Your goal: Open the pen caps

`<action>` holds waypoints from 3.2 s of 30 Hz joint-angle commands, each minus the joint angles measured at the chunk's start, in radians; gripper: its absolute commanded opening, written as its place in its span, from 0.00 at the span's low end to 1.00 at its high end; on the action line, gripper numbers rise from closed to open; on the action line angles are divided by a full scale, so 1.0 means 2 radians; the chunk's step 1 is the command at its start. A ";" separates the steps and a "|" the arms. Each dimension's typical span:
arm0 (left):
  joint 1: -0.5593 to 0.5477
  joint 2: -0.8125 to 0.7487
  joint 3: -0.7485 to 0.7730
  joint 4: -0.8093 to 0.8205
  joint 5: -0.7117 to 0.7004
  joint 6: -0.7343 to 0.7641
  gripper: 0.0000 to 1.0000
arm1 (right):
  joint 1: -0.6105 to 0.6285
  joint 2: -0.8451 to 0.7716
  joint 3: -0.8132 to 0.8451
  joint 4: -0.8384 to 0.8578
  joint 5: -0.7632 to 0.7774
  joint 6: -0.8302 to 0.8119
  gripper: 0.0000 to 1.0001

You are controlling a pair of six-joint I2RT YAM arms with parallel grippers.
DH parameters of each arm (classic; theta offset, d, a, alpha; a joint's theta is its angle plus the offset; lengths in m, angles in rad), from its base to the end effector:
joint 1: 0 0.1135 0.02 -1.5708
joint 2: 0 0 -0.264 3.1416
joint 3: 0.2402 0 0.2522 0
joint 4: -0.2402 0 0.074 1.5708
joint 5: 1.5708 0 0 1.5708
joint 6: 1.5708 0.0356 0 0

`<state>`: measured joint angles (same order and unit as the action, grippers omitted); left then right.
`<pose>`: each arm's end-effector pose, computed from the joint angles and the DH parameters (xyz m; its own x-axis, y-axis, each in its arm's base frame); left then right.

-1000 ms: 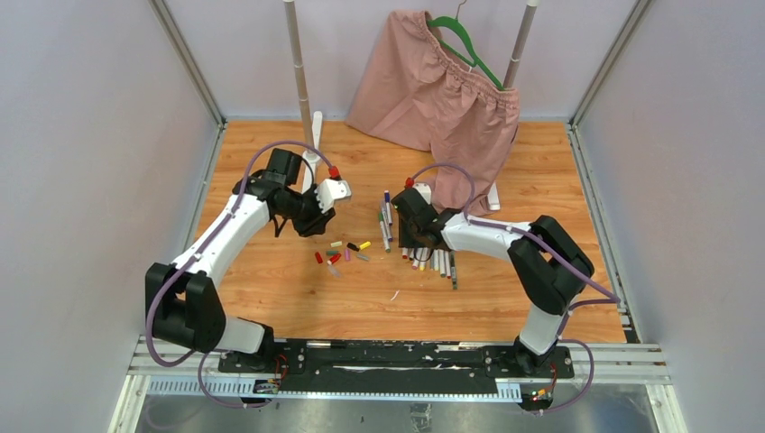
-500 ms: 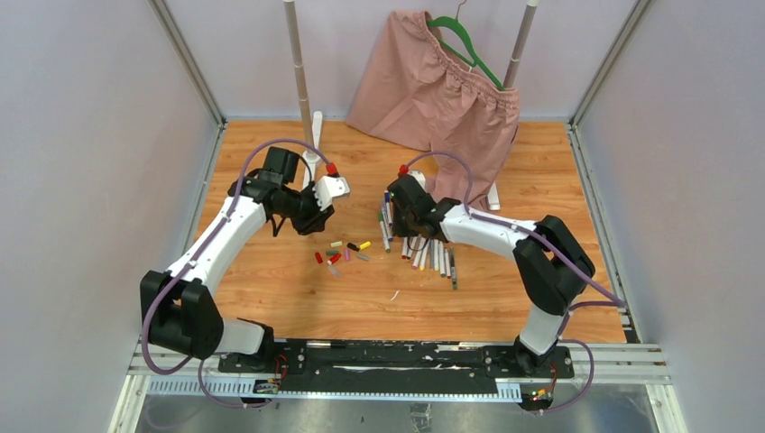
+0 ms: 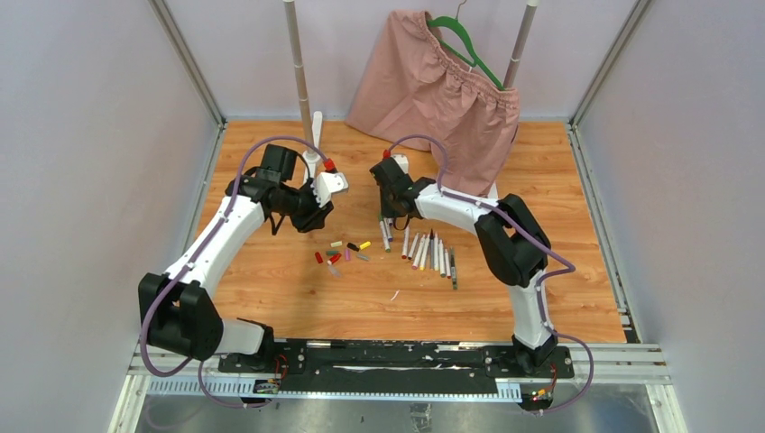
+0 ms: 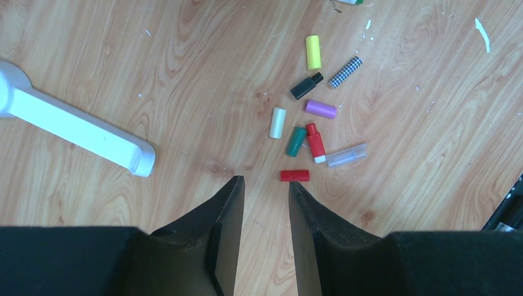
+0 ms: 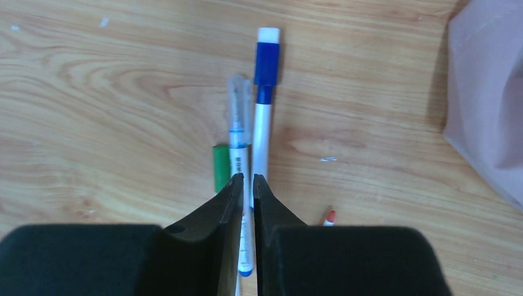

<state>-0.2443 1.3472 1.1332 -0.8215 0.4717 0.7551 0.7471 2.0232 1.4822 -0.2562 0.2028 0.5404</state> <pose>0.2556 -0.0804 0.2866 -0.3059 0.7055 -0.6393 0.8927 0.4460 0.0650 0.3367 0.3021 0.1983 -0.7394 0.0021 -0.6733 -0.2122 0.9483 0.2359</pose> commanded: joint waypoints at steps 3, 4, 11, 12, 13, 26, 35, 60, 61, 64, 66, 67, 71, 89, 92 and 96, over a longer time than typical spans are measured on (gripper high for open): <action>0.003 -0.015 0.003 -0.009 0.010 -0.001 0.38 | -0.013 0.020 0.029 -0.035 0.031 -0.028 0.15; 0.004 -0.014 0.003 -0.009 0.010 0.000 0.38 | -0.014 0.024 0.032 -0.035 0.030 -0.030 0.15; 0.003 -0.015 0.004 -0.009 0.017 0.001 0.38 | -0.015 0.056 0.062 -0.041 0.027 -0.042 0.16; 0.003 -0.015 0.003 -0.009 0.017 -0.001 0.38 | -0.015 0.060 0.065 -0.042 0.028 -0.042 0.17; 0.003 -0.015 0.004 -0.009 0.017 0.000 0.38 | -0.015 0.064 0.067 -0.043 0.028 -0.044 0.17; 0.004 -0.015 0.002 -0.009 0.016 0.002 0.38 | -0.016 0.090 0.061 -0.052 -0.003 -0.036 0.19; 0.003 -0.027 0.019 -0.024 0.030 0.002 0.46 | -0.014 0.042 -0.036 -0.004 -0.023 0.000 0.12; 0.002 -0.129 -0.013 -0.043 0.091 0.149 0.59 | -0.036 -0.185 -0.133 0.014 -0.404 -0.064 0.00; 0.000 -0.143 -0.020 -0.043 0.095 0.173 0.61 | -0.035 -0.190 -0.138 0.017 -0.448 -0.060 0.00; -0.021 -0.183 -0.035 -0.042 0.092 0.233 0.66 | -0.028 -0.195 -0.138 0.017 -0.526 -0.051 0.00; -0.048 -0.202 -0.041 -0.042 0.074 0.263 0.69 | -0.019 -0.201 -0.131 0.017 -0.549 -0.048 0.00; -0.062 -0.210 -0.046 -0.042 0.063 0.274 0.70 | -0.014 -0.204 -0.124 0.017 -0.553 -0.047 0.00; -0.102 -0.233 -0.060 -0.042 0.035 0.313 0.71 | 0.007 -0.206 -0.100 0.020 -0.564 -0.029 0.00; -0.161 -0.230 -0.084 -0.044 -0.047 0.401 0.29 | 0.037 -0.153 -0.068 0.089 -0.597 0.044 0.00; -0.161 -0.227 -0.085 -0.044 -0.045 0.394 0.13 | 0.041 -0.144 -0.066 0.104 -0.596 0.056 0.04; -0.161 -0.226 -0.086 -0.044 -0.049 0.387 0.00 | 0.046 -0.138 -0.072 0.138 -0.597 0.080 0.17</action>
<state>-0.5579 0.8928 0.9470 -0.9157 0.3630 1.5394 0.8131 1.7302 1.3148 -0.0792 -0.9691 0.6342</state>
